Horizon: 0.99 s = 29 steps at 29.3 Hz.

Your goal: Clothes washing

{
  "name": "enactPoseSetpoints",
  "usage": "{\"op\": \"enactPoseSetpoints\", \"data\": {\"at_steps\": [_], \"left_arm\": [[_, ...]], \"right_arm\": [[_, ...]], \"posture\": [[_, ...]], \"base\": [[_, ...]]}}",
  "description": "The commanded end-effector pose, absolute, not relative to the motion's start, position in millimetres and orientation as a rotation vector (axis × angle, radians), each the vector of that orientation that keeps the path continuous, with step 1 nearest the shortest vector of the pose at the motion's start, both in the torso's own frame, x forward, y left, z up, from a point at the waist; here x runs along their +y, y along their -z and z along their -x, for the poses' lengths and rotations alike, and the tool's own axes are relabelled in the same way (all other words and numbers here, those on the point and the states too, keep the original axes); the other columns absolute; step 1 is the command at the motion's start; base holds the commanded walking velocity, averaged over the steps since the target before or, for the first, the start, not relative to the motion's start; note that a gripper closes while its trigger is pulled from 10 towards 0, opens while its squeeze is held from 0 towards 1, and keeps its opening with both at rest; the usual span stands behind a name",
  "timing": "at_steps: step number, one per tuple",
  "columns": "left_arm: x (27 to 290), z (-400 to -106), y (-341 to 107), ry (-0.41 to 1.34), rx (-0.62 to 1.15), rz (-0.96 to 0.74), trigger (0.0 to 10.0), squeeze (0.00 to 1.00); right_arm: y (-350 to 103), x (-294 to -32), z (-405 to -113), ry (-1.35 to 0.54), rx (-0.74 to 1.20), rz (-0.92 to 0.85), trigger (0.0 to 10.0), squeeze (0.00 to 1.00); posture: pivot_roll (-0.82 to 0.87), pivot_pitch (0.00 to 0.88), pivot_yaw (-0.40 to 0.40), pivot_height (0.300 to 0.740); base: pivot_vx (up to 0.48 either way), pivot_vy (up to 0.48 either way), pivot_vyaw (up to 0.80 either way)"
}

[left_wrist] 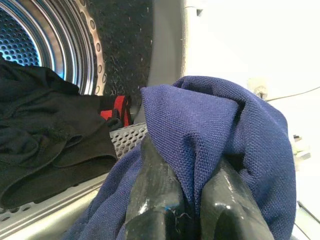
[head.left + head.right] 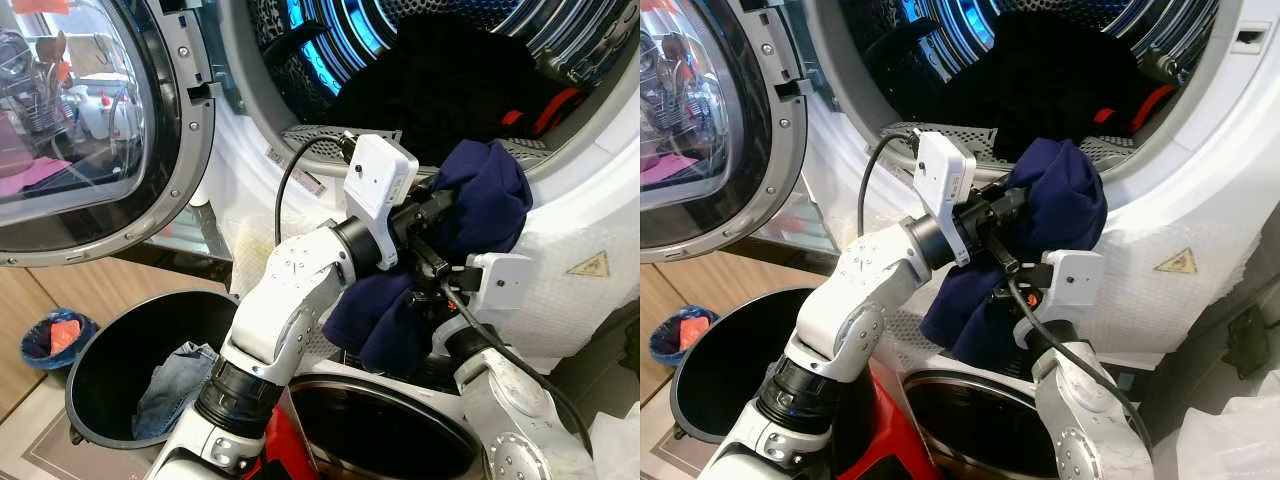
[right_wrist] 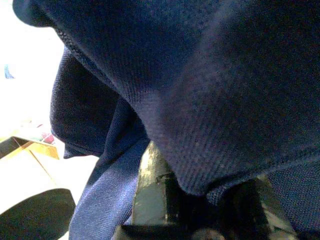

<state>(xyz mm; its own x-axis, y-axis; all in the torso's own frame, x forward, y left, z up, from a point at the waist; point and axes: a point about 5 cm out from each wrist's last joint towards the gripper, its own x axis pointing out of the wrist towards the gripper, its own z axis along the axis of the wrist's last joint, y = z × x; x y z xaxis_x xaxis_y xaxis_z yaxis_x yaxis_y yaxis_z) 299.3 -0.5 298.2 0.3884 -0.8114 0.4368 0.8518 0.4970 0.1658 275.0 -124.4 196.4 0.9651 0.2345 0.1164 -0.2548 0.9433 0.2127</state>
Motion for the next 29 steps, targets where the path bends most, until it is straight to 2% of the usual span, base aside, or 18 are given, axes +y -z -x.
{"op": "enactPoseSetpoints", "data": {"at_steps": [1, 7, 8, 9, 10, 20, 24, 29], "left_arm": [[0.1, -291.5, -305.8, 1.083, -0.541, 0.094, 10.0, 0.00], [0.9, -287.8, -303.1, 1.107, -0.515, 0.111, 10.0, 0.00], [2.5, -286.7, -302.7, 1.121, -0.512, 0.125, 10.0, 0.09], [3.3, -285.6, -302.7, 1.130, -0.514, 0.130, 10.0, 0.09], [4.7, -285.4, -302.0, 1.140, -0.498, 0.142, 10.0, 1.00], [27.7, -279.1, -302.6, 1.140, -0.484, 0.123, 10.0, 1.00], [48.4, -273.6, -299.4, 1.131, -0.450, 0.088, 10.0, 1.00], [57.7, -271.3, -295.1, 1.134, -0.417, 0.058, 10.0, 1.00]], "right_arm": [[-200.2, -125.4, -277.2, -0.253, -0.114, -0.241, 0.0, 0.00], [-204.0, -131.7, -276.9, -0.255, -0.144, -0.259, 0.0, 0.00], [-205.2, -135.0, -276.6, -0.257, -0.153, -0.266, 0.0, 0.00], [-205.8, -136.6, -276.4, -0.257, -0.158, -0.270, 0.0, 0.00], [-206.6, -139.5, -276.7, -0.256, -0.163, -0.270, 0.0, 0.00], [-214.5, -174.7, -280.9, -0.209, -0.215, -0.204, 0.0, 0.00], [-217.7, -193.1, -281.6, -0.191, -0.234, -0.179, 0.0, 0.00], [-220.0, -202.9, -281.7, -0.187, -0.244, -0.162, 0.0, 0.00]], "posture": [[-0.06, 0.004, 0.067, 0.740], [-0.05, 0.004, 0.066, 0.740], [-0.05, 0.004, 0.066, 0.740], [-0.05, 0.004, 0.066, 0.740], [-0.05, 0.003, 0.066, 0.740], [-0.04, 0.002, 0.064, 0.740], [-0.03, 0.006, 0.060, 0.740], [-0.02, 0.008, 0.057, 0.740]], "base": [[0.000, 0.000, 0.00], [0.000, 0.000, 0.00], [0.000, 0.000, 0.00], [0.000, 0.000, 0.00], [0.000, 0.000, 0.00], [0.000, 0.000, 0.00], [0.000, 0.000, 0.00], [0.000, 0.000, 0.00]]}}
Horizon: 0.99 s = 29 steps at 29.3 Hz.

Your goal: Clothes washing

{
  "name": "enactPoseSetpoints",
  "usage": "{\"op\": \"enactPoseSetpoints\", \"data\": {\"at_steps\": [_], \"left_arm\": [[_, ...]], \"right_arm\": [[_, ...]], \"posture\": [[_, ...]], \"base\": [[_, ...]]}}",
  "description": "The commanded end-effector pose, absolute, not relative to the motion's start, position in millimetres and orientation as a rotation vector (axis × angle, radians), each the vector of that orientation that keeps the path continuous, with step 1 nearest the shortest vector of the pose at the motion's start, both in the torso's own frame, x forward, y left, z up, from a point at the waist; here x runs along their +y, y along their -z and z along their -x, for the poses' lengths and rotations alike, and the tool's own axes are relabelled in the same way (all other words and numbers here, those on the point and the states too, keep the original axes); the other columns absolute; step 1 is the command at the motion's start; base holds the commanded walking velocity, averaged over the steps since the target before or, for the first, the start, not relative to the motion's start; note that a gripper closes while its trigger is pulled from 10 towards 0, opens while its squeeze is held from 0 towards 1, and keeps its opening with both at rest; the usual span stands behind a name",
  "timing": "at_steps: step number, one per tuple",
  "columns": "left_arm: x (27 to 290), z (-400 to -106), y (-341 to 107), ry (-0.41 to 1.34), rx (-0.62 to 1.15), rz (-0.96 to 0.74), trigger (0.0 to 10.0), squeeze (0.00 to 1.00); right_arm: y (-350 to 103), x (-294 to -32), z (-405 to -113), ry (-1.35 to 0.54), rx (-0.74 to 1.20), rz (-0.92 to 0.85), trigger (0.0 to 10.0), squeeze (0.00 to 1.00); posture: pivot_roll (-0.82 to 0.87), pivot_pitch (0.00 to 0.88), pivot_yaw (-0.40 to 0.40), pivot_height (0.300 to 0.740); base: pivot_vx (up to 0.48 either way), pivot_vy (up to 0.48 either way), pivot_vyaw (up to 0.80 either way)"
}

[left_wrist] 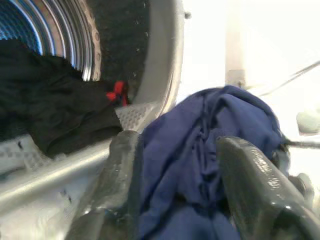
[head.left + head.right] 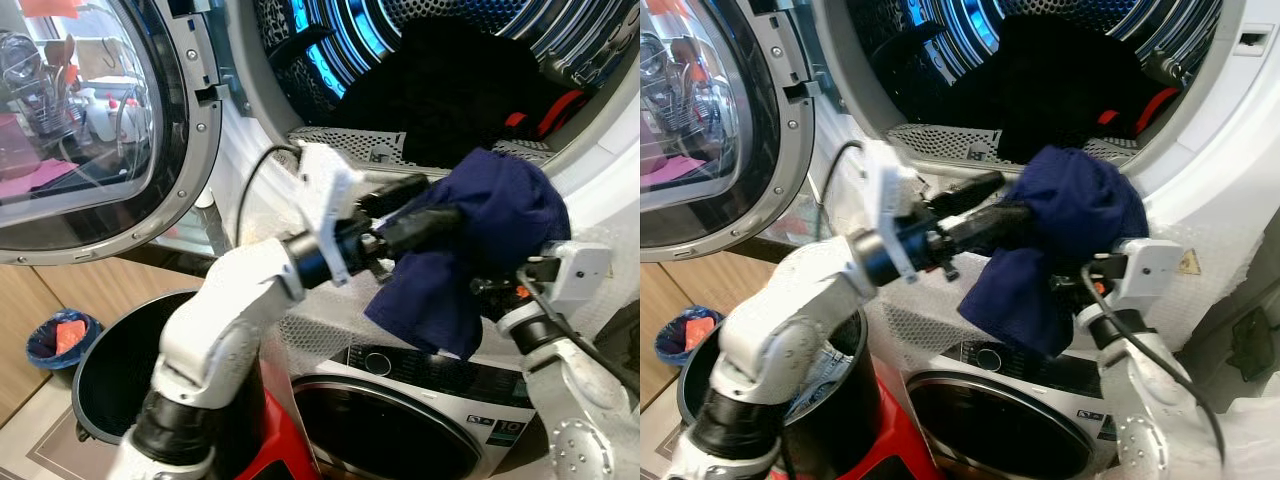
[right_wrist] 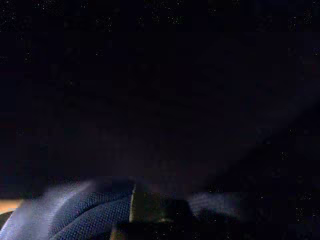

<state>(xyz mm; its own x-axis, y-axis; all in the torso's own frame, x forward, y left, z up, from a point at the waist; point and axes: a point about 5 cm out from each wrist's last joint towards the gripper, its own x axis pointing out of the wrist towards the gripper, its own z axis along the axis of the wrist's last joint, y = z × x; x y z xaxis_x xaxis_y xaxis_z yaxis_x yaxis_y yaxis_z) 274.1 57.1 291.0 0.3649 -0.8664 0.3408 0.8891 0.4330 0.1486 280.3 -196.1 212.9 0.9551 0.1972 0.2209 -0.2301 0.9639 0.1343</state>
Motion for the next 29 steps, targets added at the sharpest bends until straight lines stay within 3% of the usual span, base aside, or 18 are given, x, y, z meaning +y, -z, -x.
{"op": "enactPoseSetpoints", "data": {"at_steps": [1, 6, 10, 15, 29], "left_arm": [[61.6, -267.3, -293.0, 1.165, -0.393, 0.055, 10.0, 1.00], [66.5, -261.4, -291.4, 1.189, -0.369, 0.041, 10.0, 1.00], [73.4, -252.4, -278.6, 1.261, -0.276, 0.027, 10.0, 1.00], [76.1, -248.2, -269.2, 1.292, -0.215, 0.012, 10.0, 1.00], [86.1, -245.7, -239.3, 1.244, -0.104, -0.113, 10.0, 1.00]], "right_arm": [[-223.4, -205.7, -281.2, -0.199, -0.258, -0.153, 0.0, 0.00], [-229.9, -207.3, -278.3, -0.252, -0.281, -0.126, 0.0, 0.00], [-252.8, -197.1, -256.2, -0.576, -0.345, -0.084, 0.0, 0.00], [-263.6, -193.1, -246.7, -0.764, -0.298, -0.050, 0.0, 0.00], [-307.2, -183.0, -261.9, -0.934, -0.340, 0.052, 0.0, 0.00]], "posture": [[-0.02, 0.009, 0.056, 0.740], [-0.03, 0.010, 0.055, 0.740], [-0.03, 0.006, 0.052, 0.740], [-0.03, 0.000, 0.051, 0.740], [-0.01, 0.000, 0.011, 0.740]], "base": [[0.000, 0.000, 0.00], [0.000, 0.000, 0.00], [0.000, 0.000, 0.00], [0.000, 0.000, 0.00], [0.000, 0.000, 0.00]]}}
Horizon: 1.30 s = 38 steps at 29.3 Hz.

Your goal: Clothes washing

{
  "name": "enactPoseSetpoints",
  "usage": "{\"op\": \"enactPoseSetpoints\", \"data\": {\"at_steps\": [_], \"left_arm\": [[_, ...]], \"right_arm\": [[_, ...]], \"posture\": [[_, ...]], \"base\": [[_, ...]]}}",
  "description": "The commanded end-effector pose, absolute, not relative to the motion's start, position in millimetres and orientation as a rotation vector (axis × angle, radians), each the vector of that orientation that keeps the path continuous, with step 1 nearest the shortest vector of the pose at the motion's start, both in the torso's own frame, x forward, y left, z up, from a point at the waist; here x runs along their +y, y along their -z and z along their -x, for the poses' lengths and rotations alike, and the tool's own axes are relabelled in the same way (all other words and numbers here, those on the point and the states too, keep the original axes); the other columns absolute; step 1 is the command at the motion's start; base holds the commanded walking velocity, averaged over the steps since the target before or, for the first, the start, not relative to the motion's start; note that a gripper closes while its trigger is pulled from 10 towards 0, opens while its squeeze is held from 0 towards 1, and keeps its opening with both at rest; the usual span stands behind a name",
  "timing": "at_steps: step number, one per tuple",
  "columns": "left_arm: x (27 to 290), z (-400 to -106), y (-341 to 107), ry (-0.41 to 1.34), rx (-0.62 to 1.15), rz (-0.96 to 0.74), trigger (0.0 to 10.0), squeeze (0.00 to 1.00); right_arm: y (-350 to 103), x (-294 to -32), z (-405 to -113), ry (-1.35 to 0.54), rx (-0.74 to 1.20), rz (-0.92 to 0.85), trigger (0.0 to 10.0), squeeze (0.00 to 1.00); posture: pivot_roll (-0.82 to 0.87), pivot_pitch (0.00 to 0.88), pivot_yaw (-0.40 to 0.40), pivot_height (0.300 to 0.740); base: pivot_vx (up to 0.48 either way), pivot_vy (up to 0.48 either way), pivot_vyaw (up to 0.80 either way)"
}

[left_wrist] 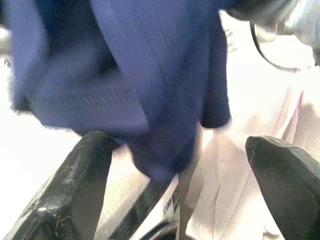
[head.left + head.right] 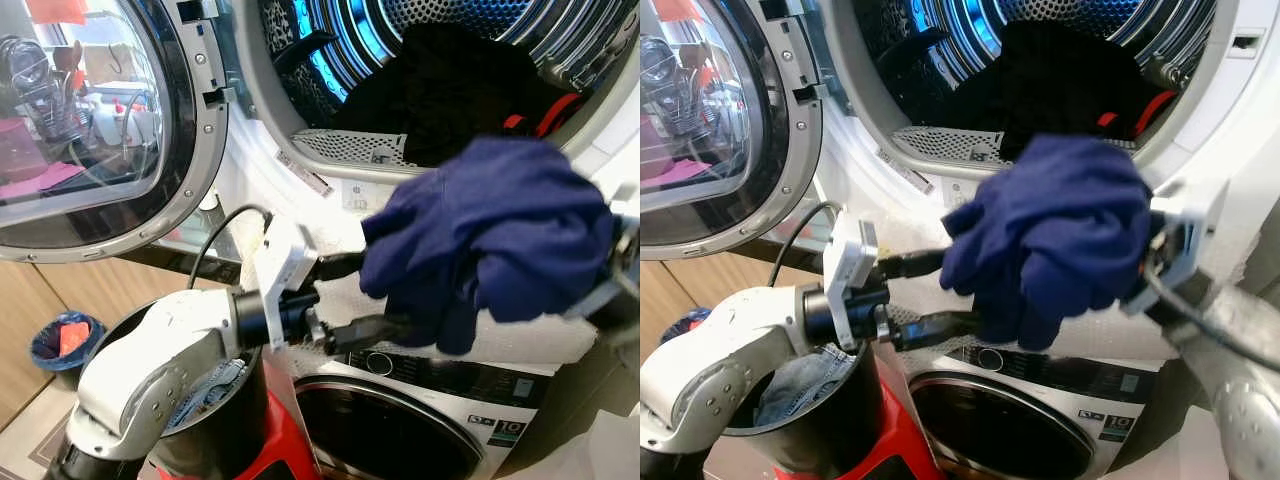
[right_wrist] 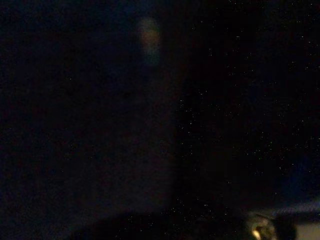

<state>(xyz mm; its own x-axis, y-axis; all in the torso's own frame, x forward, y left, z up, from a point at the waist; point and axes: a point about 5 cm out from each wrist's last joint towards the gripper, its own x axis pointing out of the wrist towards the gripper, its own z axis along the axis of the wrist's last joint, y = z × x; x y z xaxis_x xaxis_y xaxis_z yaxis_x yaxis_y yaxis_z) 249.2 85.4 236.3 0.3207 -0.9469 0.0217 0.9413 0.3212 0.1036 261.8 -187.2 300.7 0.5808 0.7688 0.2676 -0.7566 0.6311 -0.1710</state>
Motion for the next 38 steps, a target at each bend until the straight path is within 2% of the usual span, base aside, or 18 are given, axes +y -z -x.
{"op": "enactPoseSetpoints", "data": {"at_steps": [1, 7, 8, 9, 10, 11, 13, 14, 16, 18, 24, 26, 32, 38], "left_arm": [[86.4, -244.9, -238.5, 1.243, -0.102, -0.112, 10.0, 1.00], [90.1, -237.1, -237.1, 1.236, -0.114, -0.116, 10.0, 1.00], [90.5, -235.8, -237.3, 1.230, -0.123, -0.120, 10.0, 1.00], [90.8, -234.7, -237.2, 1.225, -0.129, -0.123, 10.0, 1.00], [91.1, -233.7, -237.2, 1.217, -0.135, -0.126, 10.0, 1.00], [91.2, -231.9, -236.9, 1.203, -0.144, -0.131, 10.0, 1.00], [90.9, -229.3, -236.4, 1.179, -0.159, -0.139, 10.0, 1.00], [90.7, -227.2, -235.7, 1.150, -0.165, -0.147, 10.0, 0.78], [90.8, -226.2, -235.0, 1.137, -0.164, -0.150, 10.0, 0.78], [90.0, -223.3, -234.2, 1.091, -0.169, -0.153, 10.0, 0.00], [88.1, -215.8, -235.0, 0.984, -0.203, -0.128, 10.0, 0.00], [86.4, -211.9, -232.9, 0.952, -0.195, -0.105, 10.0, 0.00], [81.7, -205.2, -230.4, 0.903, -0.188, -0.060, 10.0, 0.00], [76.4, -198.5, -227.6, 0.879, -0.172, -0.019, 10.0, 0.00]], "right_arm": [[-309.7, -182.3, -263.3, -0.938, -0.344, 0.061, 0.0, 0.00], [-329.0, -174.4, -275.8, -0.985, -0.392, 0.114, 0.0, 0.00], [-332.8, -172.0, -278.5, -0.995, -0.404, 0.121, 1.1, 0.00], [-336.1, -169.8, -281.1, -1.004, -0.411, 0.128, 4.6, 0.00], [-339.1, -167.3, -283.6, -1.013, -0.415, 0.131, 4.6, 0.00], [-343.1, -161.7, -288.0, -1.034, -0.422, 0.145, 10.0, 0.00], [-348.6, -154.0, -294.9, -1.058, -0.423, 0.161, 10.0, 0.00], [-352.8, -148.7, -301.6, -1.074, -0.423, 0.166, 10.0, 0.00], [-354.2, -146.2, -305.0, -1.077, -0.421, 0.169, 10.0, 0.00], [-357.0, -141.2, -312.7, -1.087, -0.421, 0.191, 10.0, 0.00], [-365.8, -120.5, -341.2, -1.089, -0.387, 0.259, 10.0, 0.00], [-371.0, -110.6, -357.3, -1.040, -0.359, 0.303, 10.0, 0.00], [-380.9, -100.7, -381.5, -0.922, -0.315, 0.379, 10.0, 0.00], [-405.9, -111.2, -397.1, -0.710, -0.316, 0.376, 10.0, 0.00]], "posture": [[0.00, 0.000, 0.009, 0.740], [0.01, 0.000, -0.017, 0.740], [0.02, 0.000, -0.023, 0.740], [0.02, 0.000, -0.026, 0.740], [0.02, 0.000, -0.032, 0.740], [0.04, 0.000, -0.051, 0.740], [0.05, 0.000, -0.067, 0.740], [0.06, 0.000, -0.082, 0.740], [0.07, 0.000, -0.093, 0.740], [0.08, 0.006, -0.119, 0.740], [0.10, 0.053, -0.177, 0.740], [0.10, 0.077, -0.196, 0.740], [0.08, 0.129, -0.234, 0.740], [0.06, 0.165, -0.259, 0.740]], "base": [[0.000, 0.000, 0.00], [0.000, 0.000, 0.00], [0.000, 0.000, 0.00], [0.000, 0.000, 0.00], [0.000, 0.000, 0.00], [0.000, 0.000, 0.00], [0.000, 0.000, 0.00], [0.000, 0.000, 0.00], [0.000, 0.000, 0.00], [0.000, 0.000, 0.00], [0.000, 0.000, 0.00], [0.000, 0.000, 0.00], [0.000, 0.000, 0.00], [0.000, 0.000, 0.00]]}}
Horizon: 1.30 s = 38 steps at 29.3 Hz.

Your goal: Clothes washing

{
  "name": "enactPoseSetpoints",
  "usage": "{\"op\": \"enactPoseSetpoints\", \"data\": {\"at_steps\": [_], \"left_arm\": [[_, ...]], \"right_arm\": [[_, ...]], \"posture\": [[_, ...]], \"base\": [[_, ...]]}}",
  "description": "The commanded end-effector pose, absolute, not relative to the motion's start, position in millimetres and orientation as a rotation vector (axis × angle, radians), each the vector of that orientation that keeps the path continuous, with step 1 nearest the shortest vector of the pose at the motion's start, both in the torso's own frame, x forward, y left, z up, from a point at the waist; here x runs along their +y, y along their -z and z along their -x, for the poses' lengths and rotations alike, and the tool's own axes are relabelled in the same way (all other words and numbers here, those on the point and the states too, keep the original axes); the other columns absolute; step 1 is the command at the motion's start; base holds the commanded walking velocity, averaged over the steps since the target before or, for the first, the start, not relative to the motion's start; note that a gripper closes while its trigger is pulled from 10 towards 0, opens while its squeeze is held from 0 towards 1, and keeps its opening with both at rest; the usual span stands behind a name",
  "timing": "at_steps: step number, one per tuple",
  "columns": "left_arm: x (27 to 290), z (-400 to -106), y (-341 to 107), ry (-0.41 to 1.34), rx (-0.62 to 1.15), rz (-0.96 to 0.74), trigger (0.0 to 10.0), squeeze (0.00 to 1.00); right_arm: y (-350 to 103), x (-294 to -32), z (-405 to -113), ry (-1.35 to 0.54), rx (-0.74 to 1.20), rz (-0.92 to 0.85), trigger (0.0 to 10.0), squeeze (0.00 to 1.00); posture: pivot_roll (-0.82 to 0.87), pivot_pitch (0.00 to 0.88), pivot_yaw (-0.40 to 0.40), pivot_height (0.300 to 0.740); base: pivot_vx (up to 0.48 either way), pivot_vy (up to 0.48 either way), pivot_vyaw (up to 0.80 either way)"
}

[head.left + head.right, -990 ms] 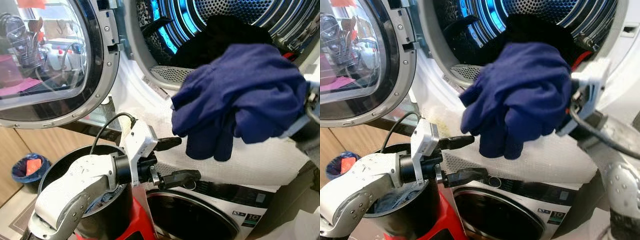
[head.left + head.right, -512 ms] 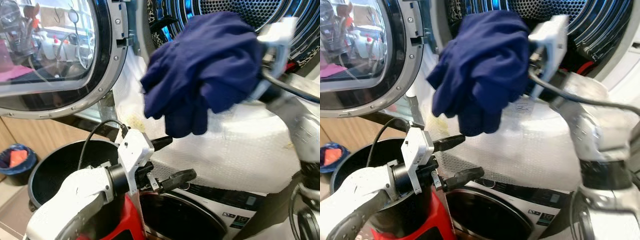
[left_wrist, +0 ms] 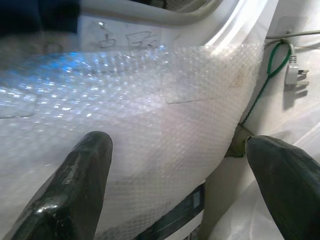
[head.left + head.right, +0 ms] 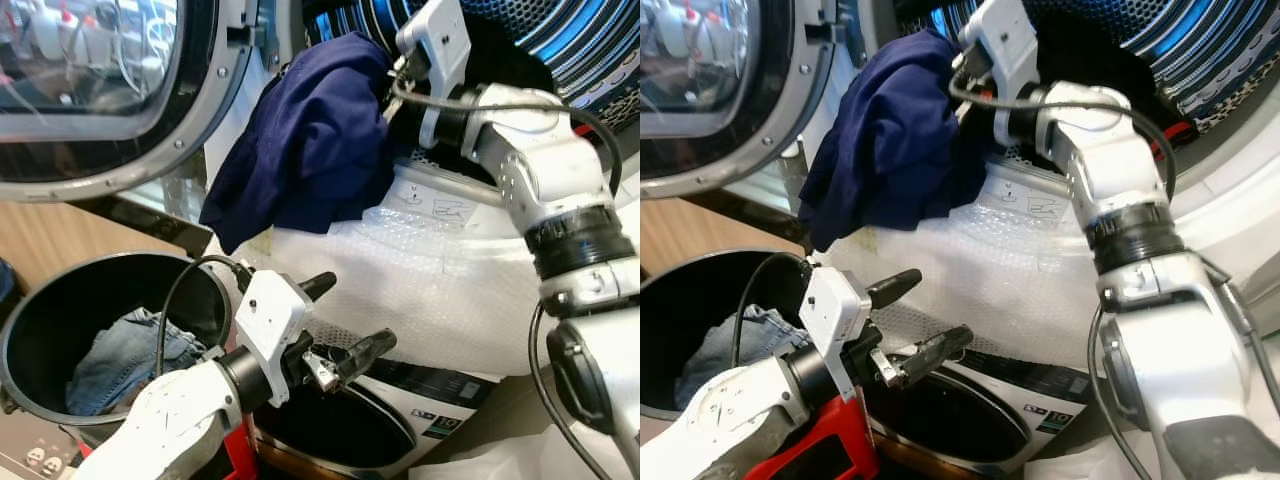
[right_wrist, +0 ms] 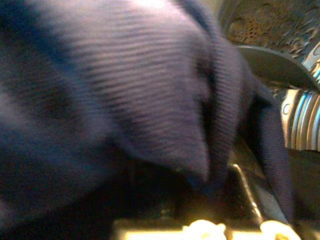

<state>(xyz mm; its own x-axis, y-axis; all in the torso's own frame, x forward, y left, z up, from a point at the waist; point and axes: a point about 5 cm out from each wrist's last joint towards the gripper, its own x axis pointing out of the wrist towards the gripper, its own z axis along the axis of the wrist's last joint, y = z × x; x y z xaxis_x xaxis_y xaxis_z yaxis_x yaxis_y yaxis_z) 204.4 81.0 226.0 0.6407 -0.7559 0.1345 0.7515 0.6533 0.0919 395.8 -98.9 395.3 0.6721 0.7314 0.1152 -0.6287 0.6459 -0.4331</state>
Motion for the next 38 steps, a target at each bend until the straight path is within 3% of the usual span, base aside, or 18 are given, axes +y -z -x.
{"op": "enactPoseSetpoints", "data": {"at_steps": [1, 7, 11, 15, 22, 25, 29, 31, 38], "left_arm": [[76.1, -198.1, -226.6, 0.872, -0.165, -0.010, 10.0, 0.00], [75.3, -195.9, -225.2, 0.843, -0.150, 0.021, 10.0, 0.00], [75.4, -195.5, -224.6, 0.837, -0.143, 0.031, 10.0, 0.00], [72.6, -194.8, -223.8, 0.837, -0.133, 0.054, 10.0, 0.00], [70.2, -194.4, -223.7, 0.837, -0.126, 0.077, 10.0, 0.00], [66.8, -190.9, -222.9, 0.834, -0.114, 0.116, 10.0, 0.00], [64.8, -188.6, -222.8, 0.833, -0.112, 0.125, 10.0, 0.00], [62.3, -184.1, -220.1, 0.819, -0.094, 0.151, 10.0, 0.00], [59.5, -177.0, -216.6, 0.807, -0.069, 0.184, 10.0, 0.00]], "right_arm": [[-413.8, -117.4, -399.0, -0.638, -0.331, 0.394, 10.0, 0.00], [-443.5, -157.2, -399.7, -0.358, -0.359, 0.339, 10.0, 0.00], [-454.8, -171.4, -396.6, -0.276, -0.378, 0.283, 10.0, 0.00], [-476.5, -187.3, -389.2, -0.136, -0.437, 0.092, 10.0, 0.00], [-492.1, -178.9, -384.6, -0.092, -0.484, -0.048, 10.0, 0.00], [-505.7, -170.2, -379.4, -0.089, -0.512, -0.243, 10.0, 0.00], [-508.7, -168.4, -378.1, -0.096, -0.511, -0.313, 10.0, 0.00], [-514.1, -162.5, -375.9, -0.119, -0.504, -0.484, 10.0, 0.00], [-524.1, -155.1, -370.8, -0.143, -0.513, -0.683, 10.0, 0.00]], "posture": [[0.06, 0.170, -0.262, 0.740], [0.05, 0.177, -0.266, 0.740], [0.05, 0.177, -0.263, 0.740], [0.03, 0.179, -0.252, 0.740], [0.02, 0.182, -0.244, 0.740], [0.01, 0.196, -0.253, 0.740], [0.00, 0.202, -0.260, 0.740], [0.00, 0.213, -0.278, 0.740], [0.00, 0.220, -0.296, 0.740]], "base": [[0.000, 0.000, 0.00], [0.000, 0.000, 0.00], [0.000, 0.000, 0.00], [0.000, 0.000, 0.00], [0.000, 0.000, 0.00], [0.000, 0.000, 0.00], [0.000, 0.000, 0.00], [0.000, 0.000, 0.00], [0.000, 0.000, 0.00]]}}
